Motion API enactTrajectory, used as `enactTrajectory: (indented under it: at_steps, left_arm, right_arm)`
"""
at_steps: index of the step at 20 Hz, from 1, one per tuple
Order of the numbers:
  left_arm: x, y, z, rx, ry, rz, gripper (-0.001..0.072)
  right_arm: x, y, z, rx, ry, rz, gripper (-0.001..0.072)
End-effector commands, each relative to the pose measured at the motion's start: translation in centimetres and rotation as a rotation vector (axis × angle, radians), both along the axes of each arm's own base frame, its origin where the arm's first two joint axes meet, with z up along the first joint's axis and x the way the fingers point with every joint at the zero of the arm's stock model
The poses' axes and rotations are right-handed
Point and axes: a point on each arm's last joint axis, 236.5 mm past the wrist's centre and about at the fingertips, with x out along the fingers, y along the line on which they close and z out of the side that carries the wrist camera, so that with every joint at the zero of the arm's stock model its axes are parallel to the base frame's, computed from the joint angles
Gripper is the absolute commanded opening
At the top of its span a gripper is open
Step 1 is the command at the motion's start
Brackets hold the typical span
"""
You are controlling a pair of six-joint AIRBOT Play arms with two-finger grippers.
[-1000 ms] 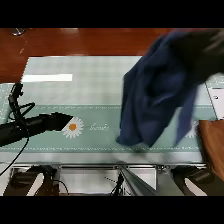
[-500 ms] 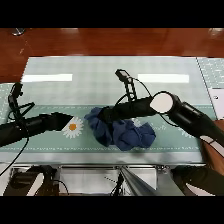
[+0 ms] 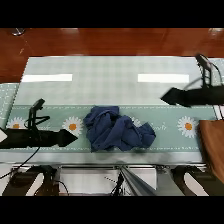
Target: Fold the shirts.
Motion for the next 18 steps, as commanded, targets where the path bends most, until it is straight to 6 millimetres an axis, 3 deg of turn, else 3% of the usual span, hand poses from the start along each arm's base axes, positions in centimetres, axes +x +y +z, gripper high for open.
enactTrajectory:
  at_steps: [1,3,5,8,11,12,13,14,18]
  left_arm:
    - [-2.2,-1.3,-3.9,-0.075,0.189,0.023,0.0702]
    - [-1.1,-4.7,-3.8,-0.26,0.14,0.02,0.0702]
    - [0.9,-6.4,-4.2,-0.316,0.07,0.044,0.0701]
    - [4.1,-7.8,-5.4,-0.307,0.019,0.128,0.0701]
    - [4.1,-9.9,-7.1,-0.267,0.062,0.066,0.0679]
    - [4.3,-10.4,-7.5,-0.257,0.075,0.047,0.045]
    - [4.8,-10.8,-7.7,-0.253,0.069,0.02,0.0093]
    - [5.2,-11.2,-7.4,-0.258,0.057,-0.01,0.0022]
    - [7.2,-12.6,-4.7,-0.295,-0.001,-0.067,0.0022]
  right_arm:
    - [-6.7,-6.5,-6.1,-0.006,0.177,-0.263,0.0617]
    - [-9.9,-3.9,-9.9,0.099,0.251,-0.273,0.0617]
    - [-11.8,-1.4,-12.3,0.199,0.3,-0.268,0.0617]
    - [-13.1,0.5,-13.6,0.276,0.336,-0.253,0.0617]
    - [-13.7,0.7,-14.0,0.277,0.35,-0.238,0.0617]
    - [-13.7,0.8,-14.0,0.279,0.351,-0.238,0.0617]
    - [-13.7,0.8,-14.0,0.28,0.35,-0.238,0.0617]
    - [-13.8,0.9,-14.0,0.28,0.353,-0.233,0.0617]
    - [-14.5,2.7,-14.7,0.256,0.388,-0.151,0.0617]
